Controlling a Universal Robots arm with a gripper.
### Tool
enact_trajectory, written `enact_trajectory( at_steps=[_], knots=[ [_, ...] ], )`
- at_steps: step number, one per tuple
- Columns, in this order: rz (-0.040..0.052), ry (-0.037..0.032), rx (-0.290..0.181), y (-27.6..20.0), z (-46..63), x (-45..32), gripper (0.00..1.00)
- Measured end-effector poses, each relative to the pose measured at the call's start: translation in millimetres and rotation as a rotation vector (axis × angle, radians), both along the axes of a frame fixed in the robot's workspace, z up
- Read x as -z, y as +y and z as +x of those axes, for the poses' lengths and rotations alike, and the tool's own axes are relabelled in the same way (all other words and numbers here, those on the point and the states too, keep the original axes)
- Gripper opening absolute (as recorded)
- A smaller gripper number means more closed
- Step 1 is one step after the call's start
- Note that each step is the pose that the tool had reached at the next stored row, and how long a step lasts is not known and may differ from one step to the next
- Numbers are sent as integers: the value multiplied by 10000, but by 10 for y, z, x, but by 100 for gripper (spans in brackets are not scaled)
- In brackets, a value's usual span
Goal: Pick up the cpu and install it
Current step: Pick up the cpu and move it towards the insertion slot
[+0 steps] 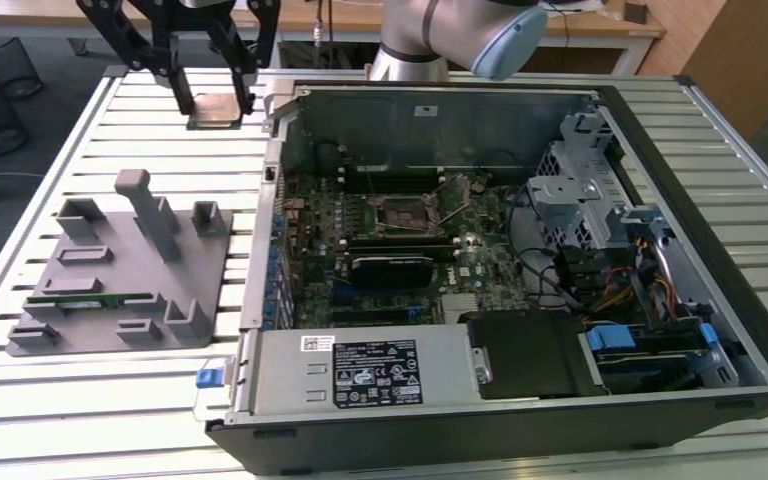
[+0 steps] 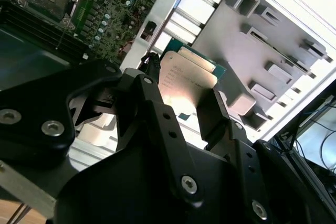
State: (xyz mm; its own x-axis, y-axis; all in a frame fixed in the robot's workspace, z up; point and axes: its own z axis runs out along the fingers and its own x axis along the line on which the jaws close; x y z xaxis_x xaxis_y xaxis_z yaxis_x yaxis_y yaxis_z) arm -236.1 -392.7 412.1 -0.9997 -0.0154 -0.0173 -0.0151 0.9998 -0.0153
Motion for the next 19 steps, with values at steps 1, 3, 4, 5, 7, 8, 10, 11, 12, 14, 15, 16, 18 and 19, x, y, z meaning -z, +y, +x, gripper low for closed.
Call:
enact_trajectory(
  at_steps=[1,3,4,5,7,8,10,11,12,14,15,16,18,19],
  knots=[
    [0,0,0,0,7,0,53],
    [0,0,1,0,21,0,53],
    [-1,1,1,0,28,0,53],
    [0,0,0,0,37,0,53],
    [0,0,0,0,54,0,53],
    [0,0,1,0,65,0,53],
    [0,0,0,0,89,0,53],
    [0,0,1,0,101,0,53],
    [0,-1,1,0,114,0,53],
    [-1,0,1,0,137,0,53],
    [0,0,0,0,147,0,53],
    [0,0,0,0,156,0,53],
    [0,0,0,0,172,0,53],
    [0,1,0,0,181,0,53]
  ],
)
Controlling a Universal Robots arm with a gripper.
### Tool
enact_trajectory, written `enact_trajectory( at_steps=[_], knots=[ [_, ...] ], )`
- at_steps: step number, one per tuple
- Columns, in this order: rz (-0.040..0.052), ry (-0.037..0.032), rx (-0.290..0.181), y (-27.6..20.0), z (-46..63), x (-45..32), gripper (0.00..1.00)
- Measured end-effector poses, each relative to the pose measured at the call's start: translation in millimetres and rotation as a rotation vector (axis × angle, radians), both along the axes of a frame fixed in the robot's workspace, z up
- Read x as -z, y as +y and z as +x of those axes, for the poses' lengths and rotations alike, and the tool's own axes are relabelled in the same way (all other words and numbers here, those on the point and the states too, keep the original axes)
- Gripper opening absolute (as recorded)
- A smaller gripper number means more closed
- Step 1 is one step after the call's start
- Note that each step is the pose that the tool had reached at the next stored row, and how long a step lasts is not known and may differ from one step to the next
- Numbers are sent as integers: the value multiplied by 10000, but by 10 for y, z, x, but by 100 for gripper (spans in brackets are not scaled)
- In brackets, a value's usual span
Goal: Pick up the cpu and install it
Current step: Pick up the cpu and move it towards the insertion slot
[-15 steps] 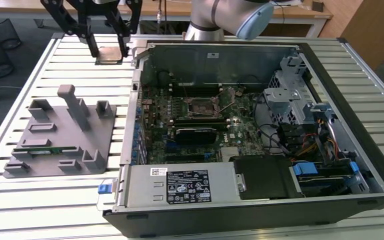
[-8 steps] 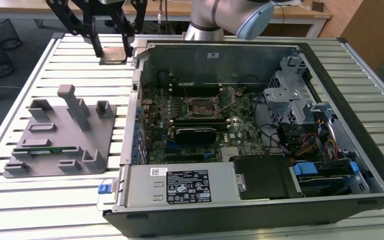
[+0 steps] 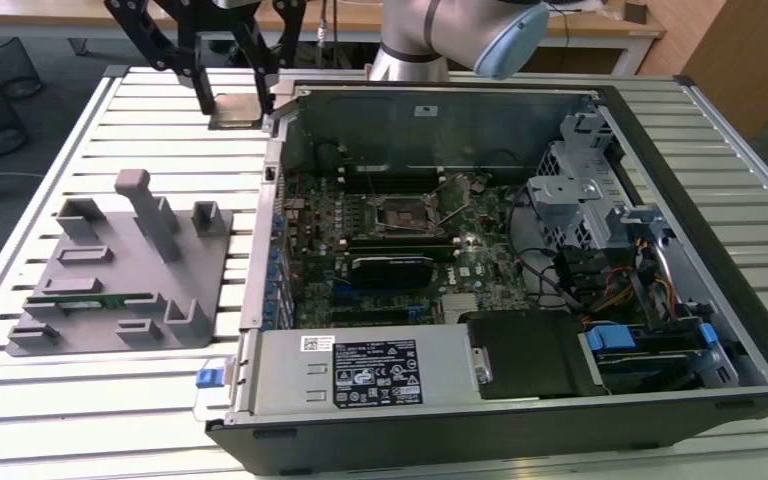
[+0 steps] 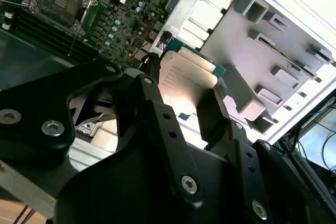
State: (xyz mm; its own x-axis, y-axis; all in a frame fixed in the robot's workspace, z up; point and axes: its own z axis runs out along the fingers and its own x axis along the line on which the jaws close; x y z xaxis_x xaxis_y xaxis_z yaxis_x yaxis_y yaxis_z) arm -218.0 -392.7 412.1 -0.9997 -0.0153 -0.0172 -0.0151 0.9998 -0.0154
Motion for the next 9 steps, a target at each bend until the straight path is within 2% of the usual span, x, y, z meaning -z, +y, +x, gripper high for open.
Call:
enact_trajectory(
  at_steps=[9],
  knots=[
    [0,-1,0,0,85,1,53]
  ],
)
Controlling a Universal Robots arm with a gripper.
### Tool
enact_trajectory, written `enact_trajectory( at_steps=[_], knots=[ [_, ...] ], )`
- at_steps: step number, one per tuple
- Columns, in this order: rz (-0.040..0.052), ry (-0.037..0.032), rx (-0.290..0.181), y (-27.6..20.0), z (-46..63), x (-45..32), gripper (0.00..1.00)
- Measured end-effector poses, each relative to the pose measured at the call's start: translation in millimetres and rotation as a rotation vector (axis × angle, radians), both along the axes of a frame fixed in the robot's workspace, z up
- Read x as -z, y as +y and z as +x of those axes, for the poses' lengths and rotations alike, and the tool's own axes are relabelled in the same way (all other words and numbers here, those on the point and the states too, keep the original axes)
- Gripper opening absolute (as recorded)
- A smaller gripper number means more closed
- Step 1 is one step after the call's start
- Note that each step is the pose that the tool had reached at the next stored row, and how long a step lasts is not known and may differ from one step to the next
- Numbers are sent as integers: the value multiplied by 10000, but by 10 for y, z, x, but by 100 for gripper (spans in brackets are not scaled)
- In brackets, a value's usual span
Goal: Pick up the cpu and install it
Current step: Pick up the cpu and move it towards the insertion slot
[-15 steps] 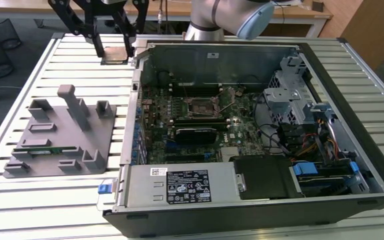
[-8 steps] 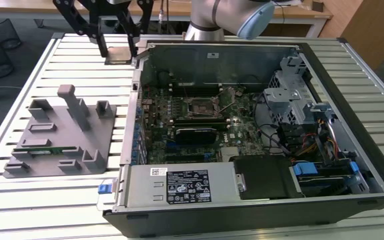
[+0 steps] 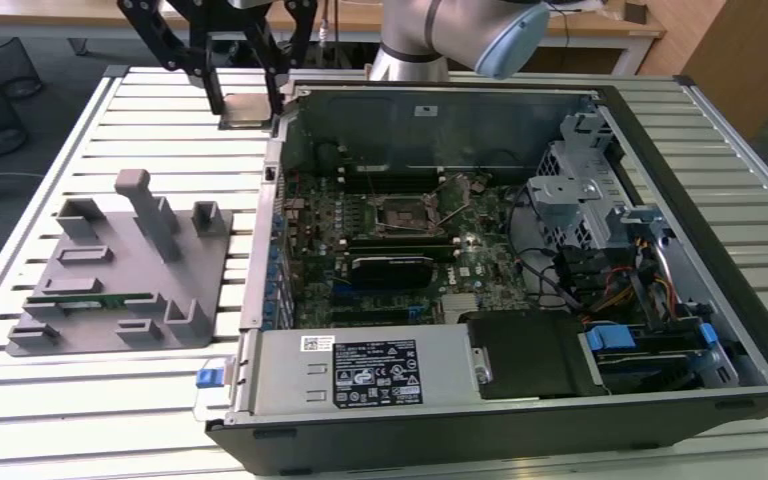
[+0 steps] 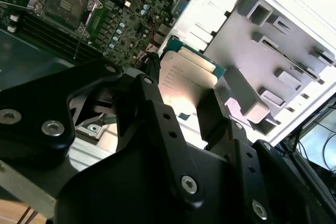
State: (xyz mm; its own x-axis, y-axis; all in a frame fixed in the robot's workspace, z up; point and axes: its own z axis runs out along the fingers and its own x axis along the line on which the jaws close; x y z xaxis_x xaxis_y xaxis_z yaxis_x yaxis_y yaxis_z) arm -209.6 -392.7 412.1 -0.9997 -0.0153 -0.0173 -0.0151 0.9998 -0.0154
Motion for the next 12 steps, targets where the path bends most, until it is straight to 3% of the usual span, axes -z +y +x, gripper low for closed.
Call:
enact_trajectory(
  at_steps=[12],
  knots=[
    [0,0,-1,0,100,0,53]
  ],
)
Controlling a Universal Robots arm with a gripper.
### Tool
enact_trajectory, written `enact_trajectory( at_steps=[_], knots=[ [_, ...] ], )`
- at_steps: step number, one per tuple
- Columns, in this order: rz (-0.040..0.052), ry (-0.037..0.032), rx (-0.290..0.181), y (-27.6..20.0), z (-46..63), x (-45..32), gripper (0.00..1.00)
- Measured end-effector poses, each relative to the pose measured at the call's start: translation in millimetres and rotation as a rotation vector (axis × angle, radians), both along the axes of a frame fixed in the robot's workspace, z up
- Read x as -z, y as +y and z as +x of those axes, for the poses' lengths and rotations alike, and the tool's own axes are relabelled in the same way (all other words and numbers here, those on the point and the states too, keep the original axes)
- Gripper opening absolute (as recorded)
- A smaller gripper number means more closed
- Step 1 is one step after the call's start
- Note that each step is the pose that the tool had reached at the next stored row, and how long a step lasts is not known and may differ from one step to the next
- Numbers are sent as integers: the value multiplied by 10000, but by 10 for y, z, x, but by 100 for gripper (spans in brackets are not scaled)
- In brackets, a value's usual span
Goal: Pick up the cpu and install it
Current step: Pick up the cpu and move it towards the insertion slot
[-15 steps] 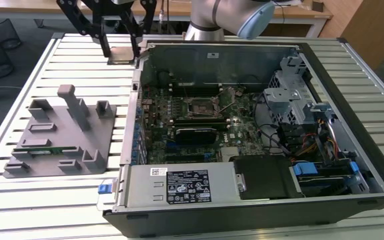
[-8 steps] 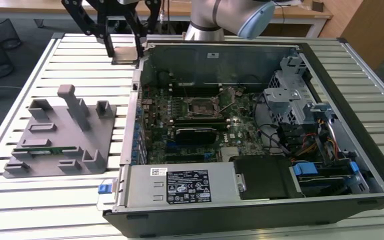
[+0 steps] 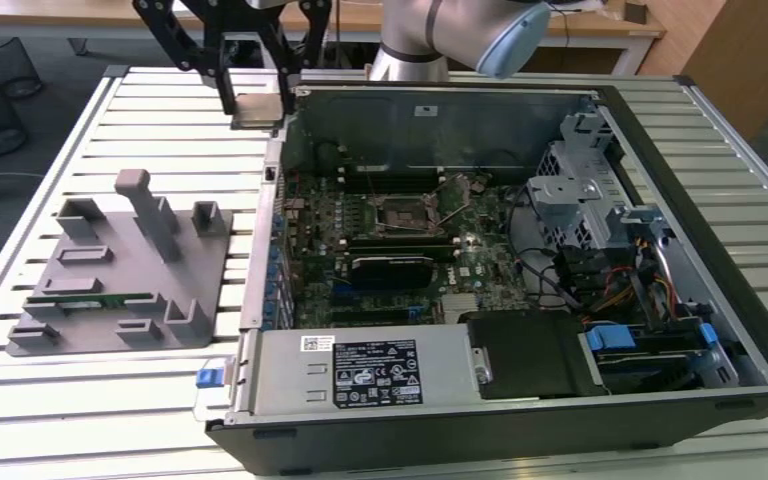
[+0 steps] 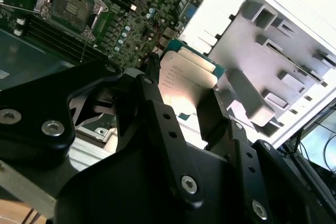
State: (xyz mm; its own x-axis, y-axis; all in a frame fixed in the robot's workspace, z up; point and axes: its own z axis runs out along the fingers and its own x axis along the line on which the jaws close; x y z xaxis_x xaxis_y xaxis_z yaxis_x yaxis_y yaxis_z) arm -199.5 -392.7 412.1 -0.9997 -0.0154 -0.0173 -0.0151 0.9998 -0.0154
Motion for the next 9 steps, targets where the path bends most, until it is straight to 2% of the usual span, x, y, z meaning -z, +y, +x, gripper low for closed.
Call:
enact_trajectory(
  at_steps=[9],
  knots=[
    [0,0,1,0,73,0,53]
  ],
)
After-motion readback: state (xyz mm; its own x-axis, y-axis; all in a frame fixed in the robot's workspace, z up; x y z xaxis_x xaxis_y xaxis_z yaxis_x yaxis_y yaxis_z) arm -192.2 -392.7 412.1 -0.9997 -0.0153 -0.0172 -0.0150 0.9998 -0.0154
